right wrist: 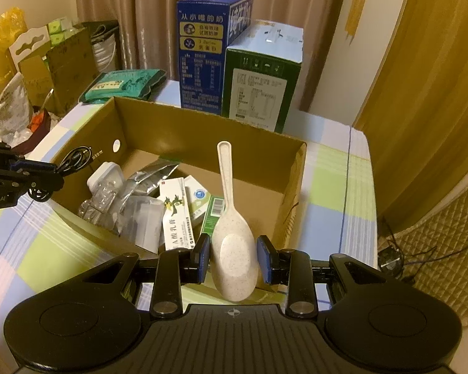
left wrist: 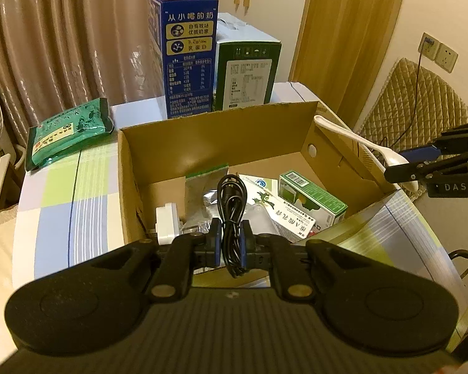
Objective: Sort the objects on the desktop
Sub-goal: 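Lower the spoon and cable into the cardboard box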
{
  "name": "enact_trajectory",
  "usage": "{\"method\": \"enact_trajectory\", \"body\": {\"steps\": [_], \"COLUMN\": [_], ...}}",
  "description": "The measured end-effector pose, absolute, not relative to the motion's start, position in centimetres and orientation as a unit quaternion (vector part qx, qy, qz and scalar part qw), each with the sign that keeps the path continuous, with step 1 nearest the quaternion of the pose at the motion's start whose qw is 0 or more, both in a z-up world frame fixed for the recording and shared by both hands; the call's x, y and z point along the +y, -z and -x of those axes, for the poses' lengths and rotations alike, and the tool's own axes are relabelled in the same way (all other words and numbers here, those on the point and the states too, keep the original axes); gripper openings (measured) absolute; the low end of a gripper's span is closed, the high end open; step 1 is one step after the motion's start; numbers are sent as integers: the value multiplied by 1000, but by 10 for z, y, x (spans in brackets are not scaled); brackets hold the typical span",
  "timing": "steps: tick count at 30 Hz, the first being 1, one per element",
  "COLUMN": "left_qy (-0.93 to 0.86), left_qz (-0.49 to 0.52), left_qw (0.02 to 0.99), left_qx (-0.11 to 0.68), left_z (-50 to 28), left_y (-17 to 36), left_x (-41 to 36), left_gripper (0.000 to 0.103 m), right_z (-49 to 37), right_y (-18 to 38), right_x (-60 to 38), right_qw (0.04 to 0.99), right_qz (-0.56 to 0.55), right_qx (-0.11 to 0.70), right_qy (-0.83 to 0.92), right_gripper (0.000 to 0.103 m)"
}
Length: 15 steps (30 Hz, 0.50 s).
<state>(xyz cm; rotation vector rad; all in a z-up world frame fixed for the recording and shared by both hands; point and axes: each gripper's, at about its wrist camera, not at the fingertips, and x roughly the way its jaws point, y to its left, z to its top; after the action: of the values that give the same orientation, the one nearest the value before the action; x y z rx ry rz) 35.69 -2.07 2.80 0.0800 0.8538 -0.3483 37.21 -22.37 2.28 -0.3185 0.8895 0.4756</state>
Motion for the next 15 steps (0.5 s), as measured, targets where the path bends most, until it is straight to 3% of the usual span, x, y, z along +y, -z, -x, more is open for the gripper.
{"method": "enact_trajectory", "body": {"steps": [15], "left_qy": [171], "left_qz": [-31], "left_qw": [876], "left_qx": [451], "left_z": [-395], "left_y": [-17], "left_x": [-20], "left_gripper": [8], "right_z": [-406], "right_y": [-19], "right_x": [-216], "right_qw": [842], "right_qz": [162], "right_qx": [460], "right_qy": [-230], "right_gripper": [29]}}
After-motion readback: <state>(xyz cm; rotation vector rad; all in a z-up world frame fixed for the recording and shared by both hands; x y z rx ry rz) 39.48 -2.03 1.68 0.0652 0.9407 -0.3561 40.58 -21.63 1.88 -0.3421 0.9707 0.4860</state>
